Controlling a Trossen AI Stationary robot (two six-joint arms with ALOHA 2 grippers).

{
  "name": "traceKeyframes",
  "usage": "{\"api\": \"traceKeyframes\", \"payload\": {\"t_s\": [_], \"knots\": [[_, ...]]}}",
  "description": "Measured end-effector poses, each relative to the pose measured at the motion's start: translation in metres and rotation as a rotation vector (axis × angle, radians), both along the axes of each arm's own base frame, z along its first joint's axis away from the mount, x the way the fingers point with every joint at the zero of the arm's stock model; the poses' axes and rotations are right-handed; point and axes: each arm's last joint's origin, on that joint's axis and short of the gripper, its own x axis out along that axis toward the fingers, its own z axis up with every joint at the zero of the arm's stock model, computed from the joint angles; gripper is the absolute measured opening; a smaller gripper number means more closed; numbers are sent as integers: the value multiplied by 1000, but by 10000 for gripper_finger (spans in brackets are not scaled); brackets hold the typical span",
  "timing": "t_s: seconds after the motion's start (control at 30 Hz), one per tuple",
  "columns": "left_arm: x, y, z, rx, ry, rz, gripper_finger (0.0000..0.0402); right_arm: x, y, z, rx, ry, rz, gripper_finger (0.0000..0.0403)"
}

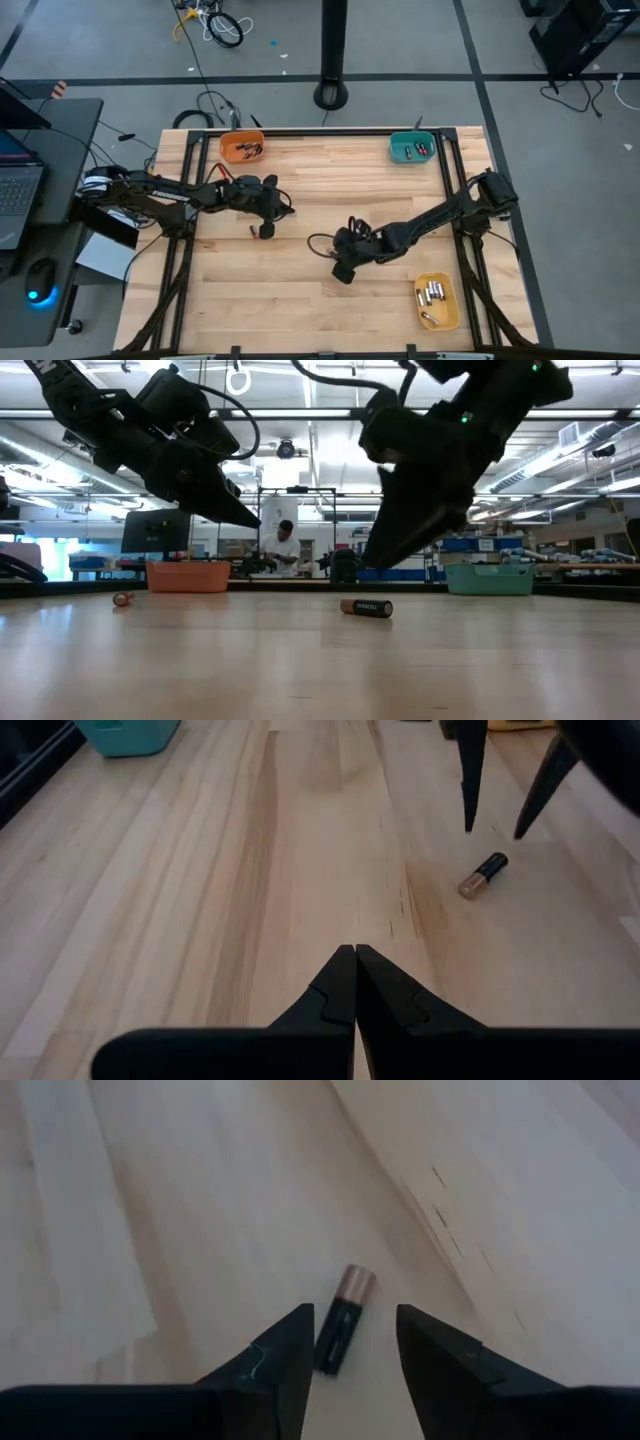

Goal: Sort batteries
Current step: Put the black-orange battery into the orange bin

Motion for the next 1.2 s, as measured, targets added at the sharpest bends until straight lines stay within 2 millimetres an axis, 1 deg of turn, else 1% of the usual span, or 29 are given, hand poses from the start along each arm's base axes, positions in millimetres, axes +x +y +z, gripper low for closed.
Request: {"api": "traceKeyframes", "payload": {"t_s": [0.2, 0.47, 0.67, 0.73, 0.8, 0.97, 1.1, 1.2], "knots": [[0, 0, 0, -4, 1, -4, 11, 6, 5, -18, -48, -9, 1, 154], [0, -1, 0, -36, 2, -6, 11, 6, 14, -42, -91, 17, -35, 154], [0, -1, 0, -49, 2, 0, 11, 6, 20, -55, -139, 25, -53, 152], [0, -1, 0, -65, 2, 8, 11, 5, 21, -56, -153, 27, -45, 145], [0, -2, 0, -78, 2, 10, 11, 6, 21, -56, -157, 35, -27, 128], [0, -4, 0, -61, 2, -7, 11, 6, 21, -56, -164, 58, 42, 66], [0, -3, 0, -96, 2, 21, 11, 6, 17, -52, -162, 73, 85, 61], [0, -3, 0, -105, 1, 22, 11, 7, 9, -41, -133, 74, 130, 61]]}}
